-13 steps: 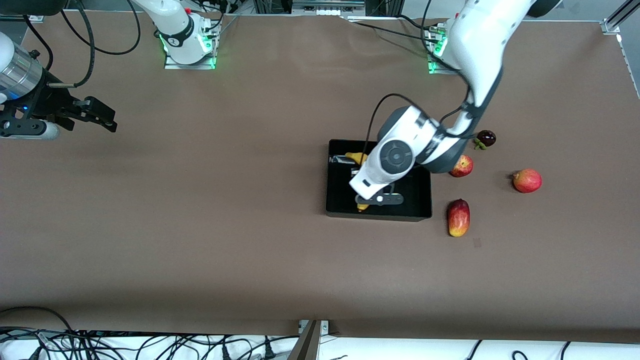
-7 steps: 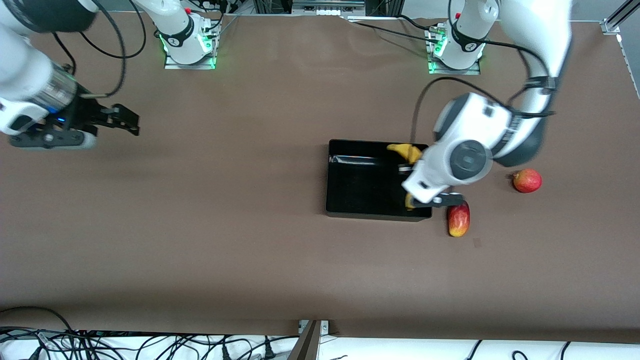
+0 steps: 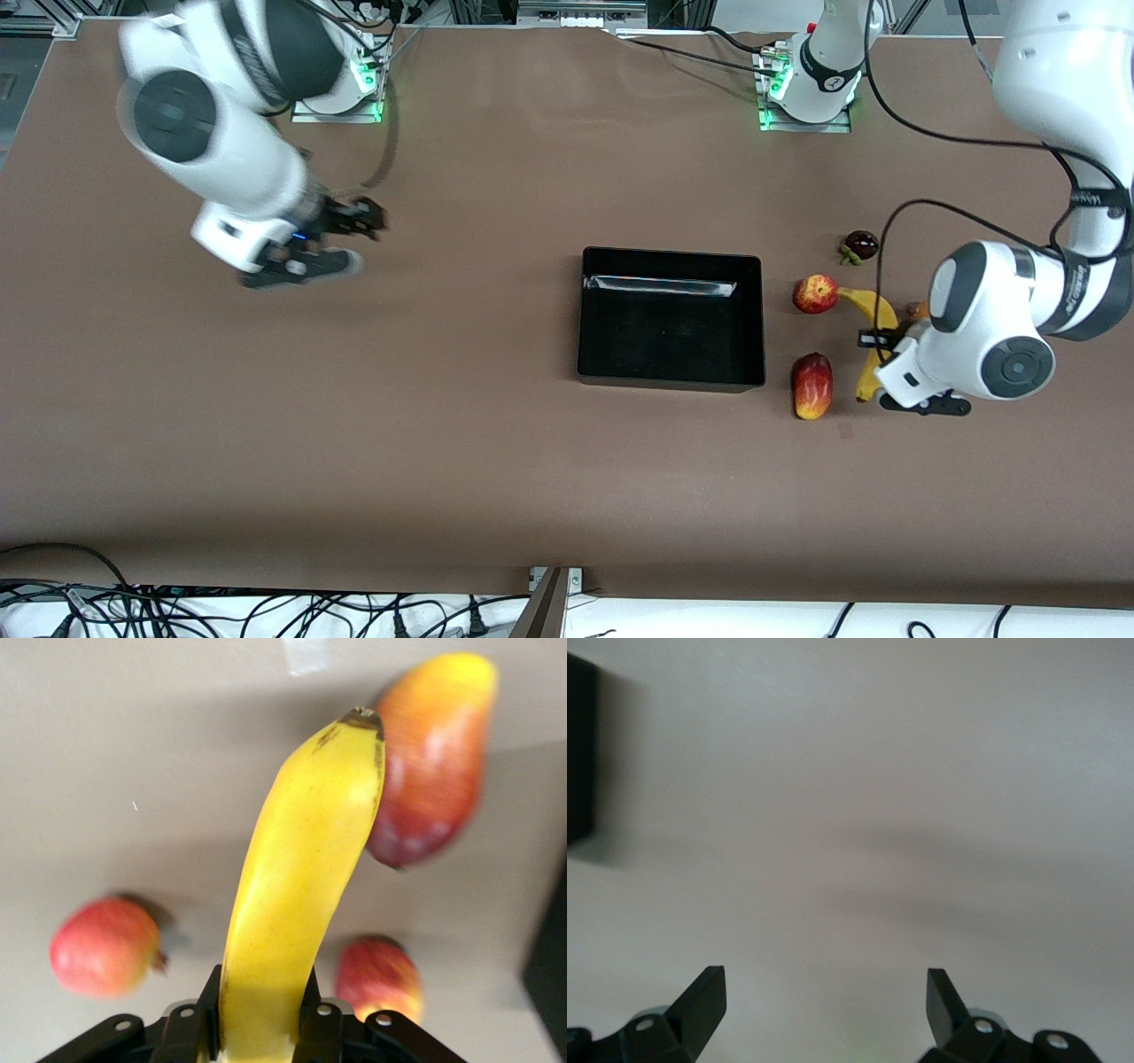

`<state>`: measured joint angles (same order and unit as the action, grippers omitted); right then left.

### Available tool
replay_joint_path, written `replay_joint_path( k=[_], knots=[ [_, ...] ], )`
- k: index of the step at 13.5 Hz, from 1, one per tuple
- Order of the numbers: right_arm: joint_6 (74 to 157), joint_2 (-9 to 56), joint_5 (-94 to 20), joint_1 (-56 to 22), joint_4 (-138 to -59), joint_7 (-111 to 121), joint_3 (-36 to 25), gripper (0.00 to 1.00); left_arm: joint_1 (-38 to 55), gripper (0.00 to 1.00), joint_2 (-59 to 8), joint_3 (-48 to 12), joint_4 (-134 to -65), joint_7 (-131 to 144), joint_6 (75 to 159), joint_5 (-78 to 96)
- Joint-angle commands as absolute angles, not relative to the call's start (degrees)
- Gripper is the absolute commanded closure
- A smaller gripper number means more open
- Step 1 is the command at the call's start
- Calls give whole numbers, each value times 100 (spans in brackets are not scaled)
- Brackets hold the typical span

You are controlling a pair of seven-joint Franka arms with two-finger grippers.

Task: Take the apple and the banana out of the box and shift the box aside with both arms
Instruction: 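Carry the banana out with the left gripper while the right gripper approaches the tray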

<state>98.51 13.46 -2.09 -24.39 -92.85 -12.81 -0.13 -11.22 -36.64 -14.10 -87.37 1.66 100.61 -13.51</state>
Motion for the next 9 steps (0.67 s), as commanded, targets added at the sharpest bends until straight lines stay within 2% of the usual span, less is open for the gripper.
replay_joint_path(
  k=[1,3,4,5,6,9],
  knots=[
    [10797,2211,-360,-3039,-9027,-2290,-62,0,-1301,100,-3962,-1485,-8815,-412,10492,-1485],
    [11563,2967,-360,-3444,-8651,-2827,-62,0,-1406,94,-4034,-1485,-8964,-615,10870,-1512],
    [11784,3319,-352,-3585,-8414,-3117,-62,0,-1415,83,-4086,-1485,-9061,-641,11046,-1512],
    [11969,3592,-352,-3716,-8220,-3381,-62,0,-1424,45,-4104,-1485,-9105,-642,11144,-1520],
    [12162,3830,-343,-3840,-8070,-3619,-62,0,-1441,0,-4096,-1485,-9097,-650,11153,-1521],
    [12638,4297,-343,-4104,-7744,-4147,-62,0,-1407,0,-3991,-1582,-8992,-633,10716,-1433]
  ],
)
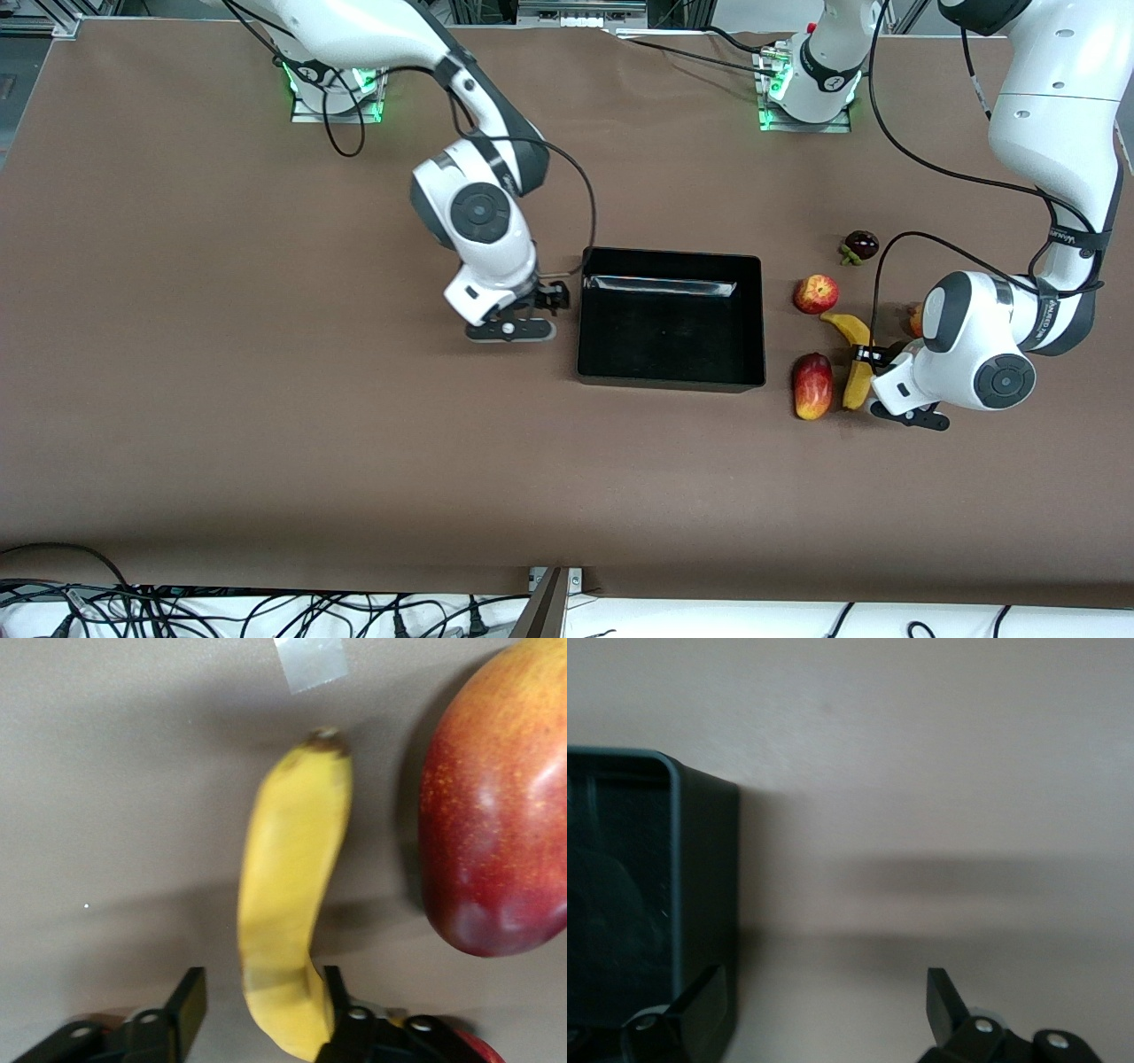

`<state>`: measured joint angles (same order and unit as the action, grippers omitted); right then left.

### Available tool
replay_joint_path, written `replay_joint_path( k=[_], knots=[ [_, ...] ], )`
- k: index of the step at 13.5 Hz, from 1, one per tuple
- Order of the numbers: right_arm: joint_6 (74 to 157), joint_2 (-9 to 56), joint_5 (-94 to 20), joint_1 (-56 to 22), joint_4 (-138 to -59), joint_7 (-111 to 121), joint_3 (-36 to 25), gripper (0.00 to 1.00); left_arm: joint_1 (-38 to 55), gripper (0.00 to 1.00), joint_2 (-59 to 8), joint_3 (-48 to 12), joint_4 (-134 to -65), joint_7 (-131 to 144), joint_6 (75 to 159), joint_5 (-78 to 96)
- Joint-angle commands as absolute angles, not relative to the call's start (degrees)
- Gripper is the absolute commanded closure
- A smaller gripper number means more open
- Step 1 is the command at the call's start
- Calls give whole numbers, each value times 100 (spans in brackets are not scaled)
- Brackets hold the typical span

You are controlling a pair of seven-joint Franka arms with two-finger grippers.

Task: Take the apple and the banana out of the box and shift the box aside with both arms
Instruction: 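Release the banana with the left gripper while the right gripper grasps the tray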

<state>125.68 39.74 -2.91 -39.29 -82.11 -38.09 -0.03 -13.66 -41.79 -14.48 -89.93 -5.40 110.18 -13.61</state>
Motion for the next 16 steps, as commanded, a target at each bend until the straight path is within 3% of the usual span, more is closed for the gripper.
replay_joint_path(
  k=[1,7,9,10,13,14,16],
  knots=[
    [12682,4367,-343,-4148,-7665,-4244,-62,0,-1398,0,-3790,-1695,-8904,-633,10435,-1389],
    [13244,4649,-343,-4420,-7629,-4939,-62,1,-1380,0,-2893,-2117,-7535,-554,8415,-747],
    [13394,4816,-308,-4517,-7629,-4948,-70,9,-1362,0,-2463,-2145,-7357,-536,8034,-739],
    [13395,4843,-290,-4544,-7629,-4922,-79,26,-1345,0,-2148,-2092,-7400,-519,8051,-695],
    [13307,4808,-272,-4509,-7629,-4817,-88,94,-961,0,-1094,-1638,-8003,505,8077,-519],
    [13237,4808,-281,-4483,-7629,-4808,-88,100,-506,0,-707,-1139,-8381,823,8234,-379],
    [13140,4773,-281,-4465,-7629,-4677,-114,100,103,0,-108,-188,-9076,818,8690,-203]
  ],
)
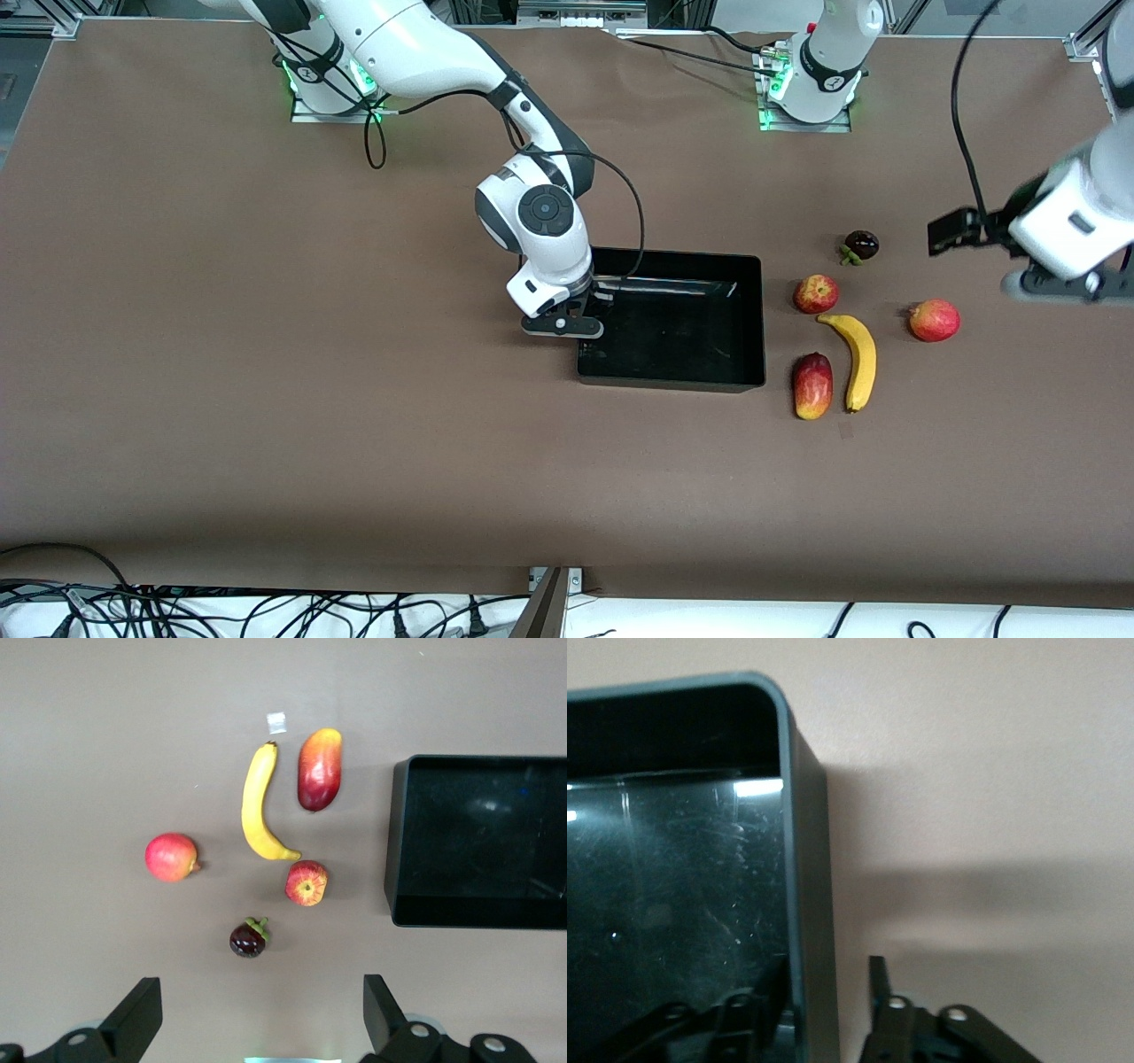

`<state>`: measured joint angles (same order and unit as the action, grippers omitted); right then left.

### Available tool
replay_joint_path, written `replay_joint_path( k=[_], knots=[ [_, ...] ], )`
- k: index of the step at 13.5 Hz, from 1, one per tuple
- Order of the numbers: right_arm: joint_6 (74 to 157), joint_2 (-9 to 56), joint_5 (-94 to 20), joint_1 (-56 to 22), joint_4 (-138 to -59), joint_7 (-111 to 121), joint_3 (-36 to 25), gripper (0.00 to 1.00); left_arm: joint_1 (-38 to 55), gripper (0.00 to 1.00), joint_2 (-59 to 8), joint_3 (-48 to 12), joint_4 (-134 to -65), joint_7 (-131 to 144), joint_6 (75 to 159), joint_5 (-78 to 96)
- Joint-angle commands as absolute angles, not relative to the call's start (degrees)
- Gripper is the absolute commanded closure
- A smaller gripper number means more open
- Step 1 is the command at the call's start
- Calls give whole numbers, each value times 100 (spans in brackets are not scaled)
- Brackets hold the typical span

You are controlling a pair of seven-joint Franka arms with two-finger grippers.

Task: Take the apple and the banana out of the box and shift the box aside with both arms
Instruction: 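Drag the empty black tray away from the fruit with the right gripper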

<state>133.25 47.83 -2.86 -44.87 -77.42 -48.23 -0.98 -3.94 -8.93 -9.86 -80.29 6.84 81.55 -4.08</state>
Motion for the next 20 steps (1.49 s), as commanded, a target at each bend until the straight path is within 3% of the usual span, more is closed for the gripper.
replay_joint_path(
  k=[1,3,6,12,20],
  knots=[
    [13035,4738,-264,-4465,-7629,-4641,-114,100,166,0,77,-28,-9331,817,8997,-202],
    [12676,4659,-272,-4456,-7629,-4588,-132,100,176,0,411,-26,-9858,800,9464,-124],
    [12140,4334,-334,-4264,-7620,-4474,-141,100,141,0,361,-70,-9844,-179,9379,-88],
    [10680,3341,-598,-2973,-7681,-2376,-236,100,97,0,360,-97,-9826,167,9193,-79],
    [10791,3076,-615,-890,-8655,446,-352,100,149,0,281,-114,-9650,202,9044,-88]
  ],
)
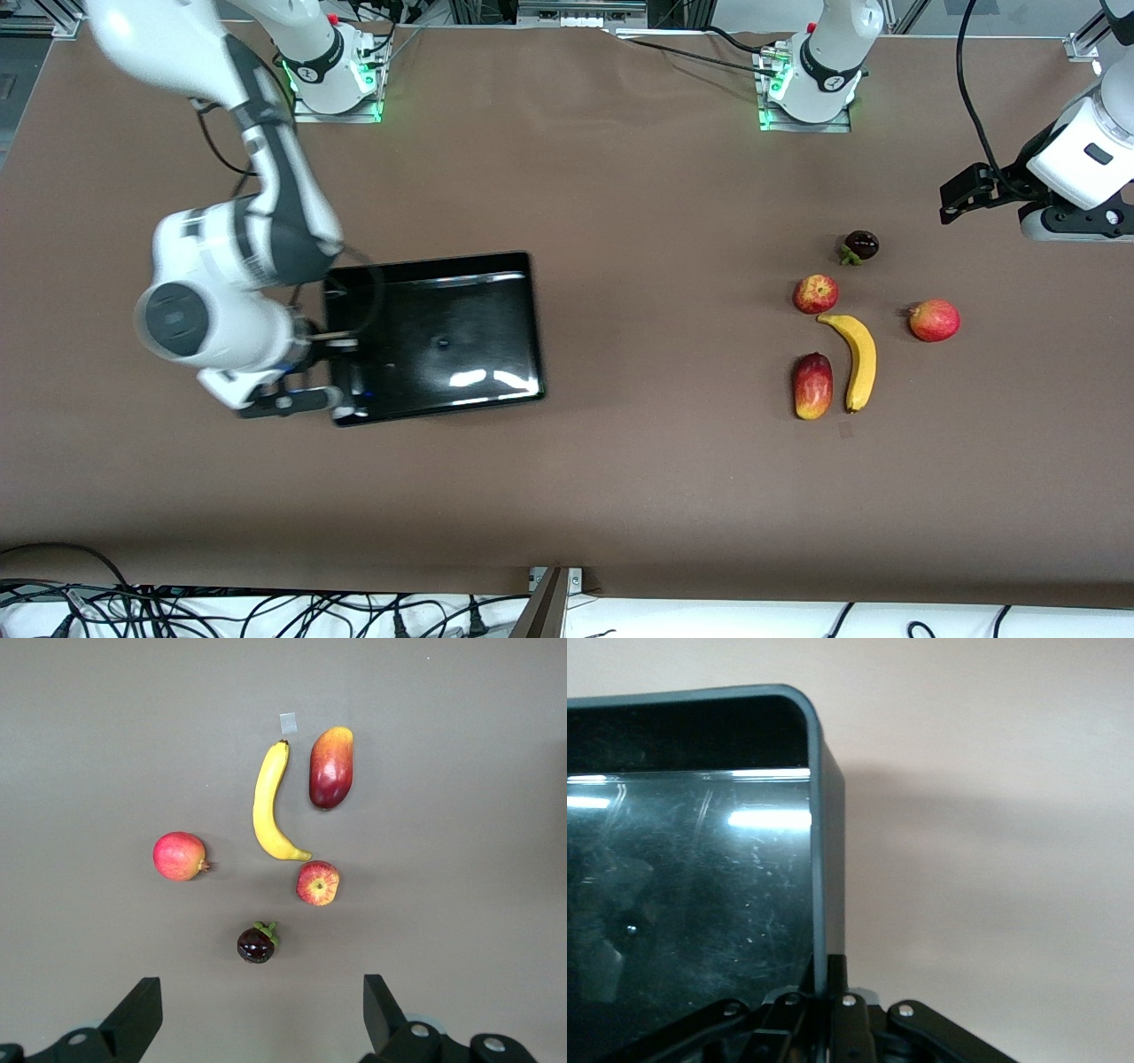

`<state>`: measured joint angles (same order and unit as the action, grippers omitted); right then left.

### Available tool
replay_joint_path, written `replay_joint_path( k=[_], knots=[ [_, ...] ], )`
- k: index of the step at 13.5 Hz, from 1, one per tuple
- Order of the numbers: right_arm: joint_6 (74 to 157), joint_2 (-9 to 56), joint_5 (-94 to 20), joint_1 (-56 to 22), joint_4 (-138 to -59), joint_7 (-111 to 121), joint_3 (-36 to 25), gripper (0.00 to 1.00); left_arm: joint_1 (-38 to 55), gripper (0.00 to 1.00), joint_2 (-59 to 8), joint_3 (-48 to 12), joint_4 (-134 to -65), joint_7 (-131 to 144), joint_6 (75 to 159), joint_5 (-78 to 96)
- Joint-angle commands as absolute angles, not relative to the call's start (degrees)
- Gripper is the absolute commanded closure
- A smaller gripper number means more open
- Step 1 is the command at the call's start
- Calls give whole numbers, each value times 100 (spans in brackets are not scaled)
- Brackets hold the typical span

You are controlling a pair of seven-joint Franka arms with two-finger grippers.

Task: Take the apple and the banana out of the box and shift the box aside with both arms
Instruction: 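Drag the empty black tray away from the fruit with the right gripper, then open the right gripper and release the tray rim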

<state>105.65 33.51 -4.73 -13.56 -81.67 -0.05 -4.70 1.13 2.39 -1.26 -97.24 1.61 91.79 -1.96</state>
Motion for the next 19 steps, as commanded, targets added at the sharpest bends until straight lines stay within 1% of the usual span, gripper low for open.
replay_joint_path(
  k=[1,3,6,12,16,17,18,19],
  knots=[
    [11106,2998,-607,-696,-8962,648,-360,100,149,0,273,-114,-9642,185,9044,-88],
    [11678,2787,-606,-441,-9577,983,-430,100,149,0,272,-114,-9642,193,9018,-88],
    [12461,2479,-606,-422,-10491,1326,-799,100,167,0,272,-114,-9607,211,9009,-88],
    [13007,2268,-1036,-413,-11521,1327,-1151,100,150,0,237,-114,-9598,176,9000,-88],
    [13149,2250,-1099,-413,-11690,1327,-1187,100,167,0,237,-123,-9598,193,9000,-88],
    [13088,2215,-1090,-422,-11637,1310,-1187,86,158,0,237,-123,-9598,176,9000,-88],
    [13052,2171,-1090,-439,-11585,1257,-1160,32,167,0,237,-123,-9598,184,9000,-88],
    [12991,2101,-1081,-448,-11488,1274,-1151,8,167,0,237,-123,-9598,193,9000,-88]
  ],
)
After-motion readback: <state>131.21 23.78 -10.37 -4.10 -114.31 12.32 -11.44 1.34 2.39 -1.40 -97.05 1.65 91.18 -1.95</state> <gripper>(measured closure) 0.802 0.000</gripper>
